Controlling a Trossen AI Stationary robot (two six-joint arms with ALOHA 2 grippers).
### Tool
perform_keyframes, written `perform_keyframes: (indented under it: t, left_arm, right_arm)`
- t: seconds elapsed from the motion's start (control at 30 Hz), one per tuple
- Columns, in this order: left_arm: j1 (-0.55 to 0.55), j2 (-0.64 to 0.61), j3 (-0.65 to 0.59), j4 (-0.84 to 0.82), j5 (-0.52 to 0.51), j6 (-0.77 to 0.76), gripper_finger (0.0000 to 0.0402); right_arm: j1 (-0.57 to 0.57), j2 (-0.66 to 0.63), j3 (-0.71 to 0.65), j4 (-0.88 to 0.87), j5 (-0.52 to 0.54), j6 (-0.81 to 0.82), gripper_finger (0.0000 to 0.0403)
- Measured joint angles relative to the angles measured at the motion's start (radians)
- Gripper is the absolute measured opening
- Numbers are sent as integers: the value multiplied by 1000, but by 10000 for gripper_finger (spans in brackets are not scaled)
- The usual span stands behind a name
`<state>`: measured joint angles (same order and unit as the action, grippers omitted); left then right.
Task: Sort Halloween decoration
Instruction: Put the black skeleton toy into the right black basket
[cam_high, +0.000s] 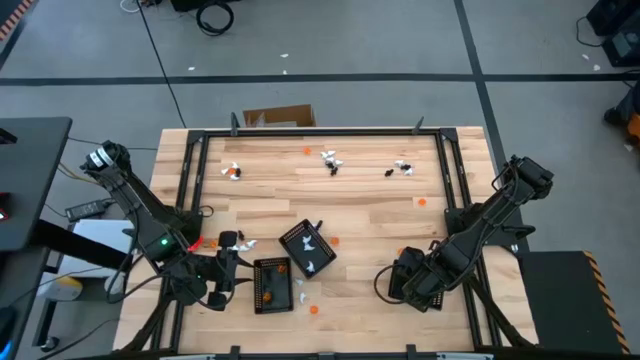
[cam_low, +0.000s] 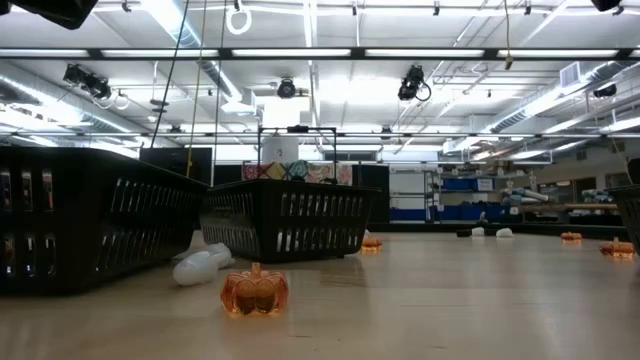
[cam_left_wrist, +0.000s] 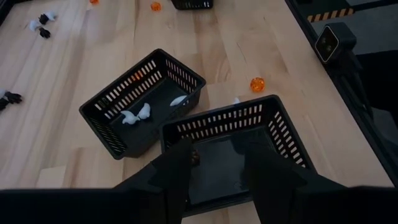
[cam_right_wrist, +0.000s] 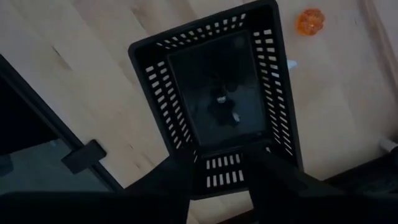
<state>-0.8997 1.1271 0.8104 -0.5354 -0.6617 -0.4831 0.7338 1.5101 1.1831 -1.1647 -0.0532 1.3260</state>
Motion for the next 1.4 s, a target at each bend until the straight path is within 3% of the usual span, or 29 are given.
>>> perform_keyframes:
  t: [0.17, 0.5, 0.73, 0.9, 1.17, 1.4]
  left_arm:
    - [0, 0, 0, 0, 0, 0, 155]
    - [0, 0, 0, 1, -58, 27, 155]
    - [28, 0, 0, 1, -74, 27, 155]
    - [34, 0, 0, -14, -66, 35, 155]
    - [80, 0, 0, -12, -114, 184, 155]
    - [164, 0, 0, -6, -116, 314, 155]
  right_arm:
    - [-6, 0, 0, -23, 14, 8, 153]
    - [-140, -4, -23, -196, 180, 62, 152]
    - [-362, -16, -255, 74, 87, -149, 156]
    - [-459, -16, -328, 172, 81, -279, 172]
    - [-704, -48, -369, 126, 226, -323, 200]
    - [-902, -98, -380, 281, 298, -560, 200]
